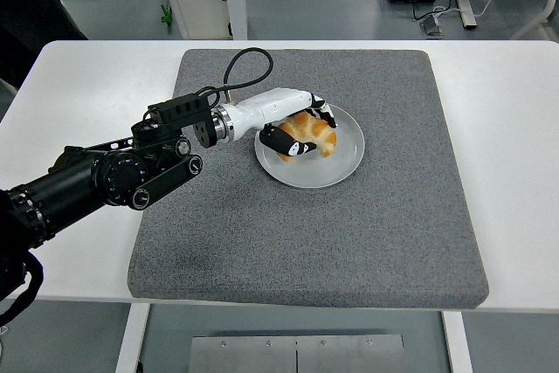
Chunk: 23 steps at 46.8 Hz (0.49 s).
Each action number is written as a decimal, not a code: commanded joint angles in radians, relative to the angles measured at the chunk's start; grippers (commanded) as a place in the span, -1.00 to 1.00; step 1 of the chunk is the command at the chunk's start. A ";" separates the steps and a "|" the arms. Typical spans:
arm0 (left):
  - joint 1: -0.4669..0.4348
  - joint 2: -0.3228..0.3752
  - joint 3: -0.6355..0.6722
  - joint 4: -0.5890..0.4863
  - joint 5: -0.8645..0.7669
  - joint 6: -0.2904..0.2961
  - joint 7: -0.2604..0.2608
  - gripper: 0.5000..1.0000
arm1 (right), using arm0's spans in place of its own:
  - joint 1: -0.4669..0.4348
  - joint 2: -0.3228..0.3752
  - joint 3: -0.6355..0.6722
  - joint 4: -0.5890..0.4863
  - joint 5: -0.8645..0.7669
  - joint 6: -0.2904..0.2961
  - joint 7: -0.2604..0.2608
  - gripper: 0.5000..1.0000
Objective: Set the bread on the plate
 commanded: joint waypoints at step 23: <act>0.025 -0.018 0.029 0.000 0.000 0.032 0.001 -0.78 | 0.000 0.000 0.000 0.000 -0.001 0.000 -0.001 1.00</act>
